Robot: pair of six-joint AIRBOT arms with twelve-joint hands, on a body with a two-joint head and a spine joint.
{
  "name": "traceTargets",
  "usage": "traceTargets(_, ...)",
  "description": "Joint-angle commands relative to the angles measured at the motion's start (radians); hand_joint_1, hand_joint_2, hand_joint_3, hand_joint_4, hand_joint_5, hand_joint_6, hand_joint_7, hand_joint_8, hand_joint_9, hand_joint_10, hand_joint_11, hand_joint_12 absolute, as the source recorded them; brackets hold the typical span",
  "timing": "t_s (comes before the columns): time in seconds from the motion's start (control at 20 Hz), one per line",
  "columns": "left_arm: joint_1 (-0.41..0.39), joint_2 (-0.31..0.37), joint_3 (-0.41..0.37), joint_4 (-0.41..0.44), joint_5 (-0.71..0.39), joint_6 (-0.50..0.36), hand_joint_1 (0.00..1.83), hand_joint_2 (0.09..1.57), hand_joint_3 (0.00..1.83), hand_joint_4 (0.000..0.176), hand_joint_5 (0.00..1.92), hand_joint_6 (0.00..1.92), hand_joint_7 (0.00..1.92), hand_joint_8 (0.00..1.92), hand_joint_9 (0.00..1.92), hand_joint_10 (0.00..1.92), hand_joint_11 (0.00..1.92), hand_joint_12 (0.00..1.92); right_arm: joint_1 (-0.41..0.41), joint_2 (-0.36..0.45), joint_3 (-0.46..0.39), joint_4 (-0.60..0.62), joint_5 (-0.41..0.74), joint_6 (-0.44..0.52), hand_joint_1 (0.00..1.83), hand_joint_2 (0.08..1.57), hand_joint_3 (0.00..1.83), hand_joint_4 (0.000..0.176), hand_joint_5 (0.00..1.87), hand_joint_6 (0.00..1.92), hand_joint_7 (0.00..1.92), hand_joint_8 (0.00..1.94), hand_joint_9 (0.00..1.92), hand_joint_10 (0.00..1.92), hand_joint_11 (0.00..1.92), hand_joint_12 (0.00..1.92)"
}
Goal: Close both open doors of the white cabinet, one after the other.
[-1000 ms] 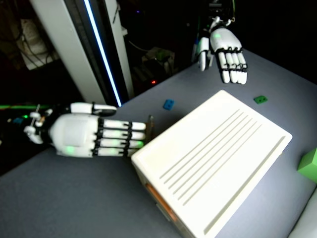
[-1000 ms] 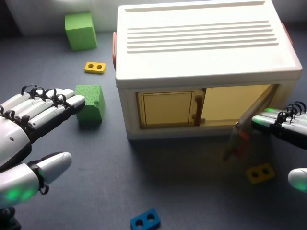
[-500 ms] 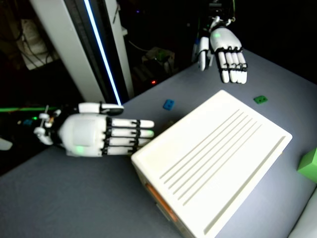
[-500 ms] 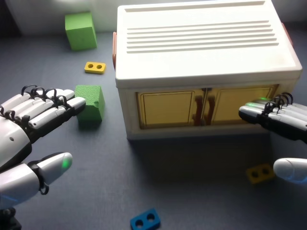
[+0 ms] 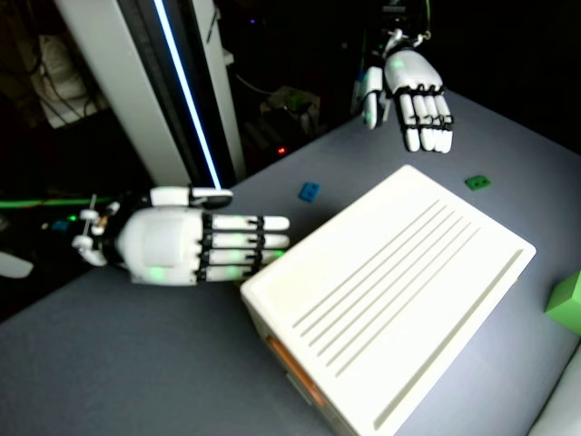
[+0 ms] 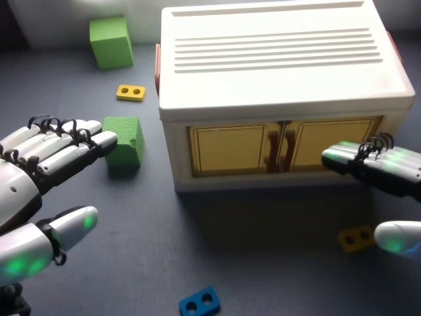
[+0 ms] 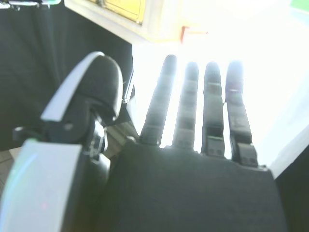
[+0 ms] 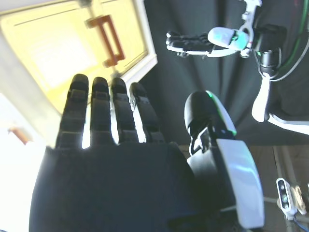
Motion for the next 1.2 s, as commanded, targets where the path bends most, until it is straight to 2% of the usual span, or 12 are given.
traceTargets(0.0,-0.001,0.001,-0.001,-0.001,-0.139,-0.007,0.0,1.54,0.03,0.0,0.11,0.0,0.08,0.0,0.09,0.0,0.0,0.46,0.002,0.019,-0.003,0.033,0.171,0.018,0.0,1.48,0.0,0.0,0.04,0.01,0.02,0.0,0.0,0.0,0.0,0.0)
traceTargets(0.1,0.001,0.001,-0.001,-0.005,-0.158,-0.011,0.0,1.53,0.01,0.0,0.15,0.0,0.13,0.0,0.13,0.0,0.0,0.68,0.0,0.04,-0.013,0.038,0.204,0.023,0.0,1.52,0.0,0.0,0.1,0.01,0.06,0.01,0.03,0.0,0.04,0.02)
traceTargets(0.2,0.002,-0.001,-0.002,-0.011,-0.19,-0.012,0.0,1.57,0.05,0.0,0.15,0.01,0.1,0.0,0.09,0.01,0.0,0.49,-0.012,0.059,-0.023,0.054,0.25,0.023,0.0,1.48,0.0,0.014,0.11,0.0,0.11,0.01,0.08,0.01,0.08,0.03)
traceTargets(0.25,0.002,-0.001,-0.002,-0.012,-0.201,-0.012,0.0,1.56,0.03,0.0,0.15,0.01,0.1,0.0,0.08,0.01,0.0,0.45,-0.015,0.063,-0.025,0.06,0.265,0.023,0.0,1.45,0.0,0.04,0.13,0.01,0.13,0.01,0.11,0.02,0.13,0.05)
traceTargets(0.3,0.003,-0.002,-0.001,-0.016,-0.224,-0.012,0.0,1.55,0.02,0.0,0.18,0.01,0.12,0.01,0.11,0.01,0.0,0.52,-0.022,0.072,-0.027,0.077,0.305,0.023,0.0,1.46,0.0,0.008,0.13,0.01,0.12,0.0,0.07,0.0,0.06,0.02)
traceTargets(0.35,0.003,-0.002,0.0,-0.018,-0.234,-0.012,0.0,1.55,0.01,0.0,0.13,0.0,0.06,0.0,0.06,0.0,0.0,0.43,-0.027,0.076,-0.028,0.09,0.331,0.023,0.02,1.46,0.0,0.0,0.14,0.01,0.13,0.01,0.08,0.0,0.04,0.01)
traceTargets(0.6,0.003,-0.004,0.003,-0.026,-0.269,-0.012,0.0,1.57,0.12,0.0,0.14,0.0,0.08,0.0,0.08,0.01,0.0,0.54,-0.03,0.087,-0.03,0.124,0.435,0.023,0.04,1.42,0.0,0.026,0.18,0.01,0.15,0.01,0.09,0.0,0.04,0.01)
traceTargets(0.7,0.002,-0.004,0.003,-0.026,-0.277,-0.012,0.0,1.55,0.04,0.0,0.13,0.0,0.07,0.0,0.09,0.0,0.0,0.56,-0.03,0.09,-0.031,0.137,0.458,0.018,0.0,1.4,0.0,0.006,0.22,0.01,0.18,0.01,0.14,0.01,0.08,0.02)
traceTargets(0.75,0.001,-0.004,0.005,-0.026,-0.284,-0.012,0.0,1.56,0.02,0.0,0.11,0.0,0.04,0.01,0.03,0.01,0.0,0.32,-0.03,0.091,-0.03,0.152,0.461,0.005,0.0,1.44,0.01,0.014,0.19,0.0,0.12,0.0,0.08,0.0,0.02,0.01)
traceTargets(0.85,-0.008,-0.008,0.01,-0.027,-0.3,-0.012,0.0,1.57,0.04,0.0,0.11,0.0,0.03,0.0,0.01,0.0,0.0,0.13,-0.037,0.091,-0.021,0.193,0.461,-0.014,0.01,1.45,0.01,0.0,0.13,0.0,0.07,0.0,0.07,0.0,0.09,0.04)
traceTargets(1.1,-0.033,-0.018,0.029,-0.033,-0.331,-0.03,0.0,1.54,0.06,0.005,0.0,0.0,0.0,0.0,0.0,0.0,0.0,0.0,-0.063,0.073,0.018,0.288,0.46,-0.022,0.21,1.44,0.0,0.0,0.22,0.0,0.16,0.0,0.1,0.0,0.07,0.02)
traceTargets(1.15,-0.033,-0.018,0.032,-0.041,-0.346,-0.033,0.0,1.49,0.04,0.0,0.0,0.0,0.0,0.0,0.0,0.0,0.0,0.0,-0.063,0.072,0.024,0.3,0.46,-0.022,0.31,1.43,0.0,0.02,0.22,0.0,0.13,0.0,0.06,0.0,0.02,0.01)
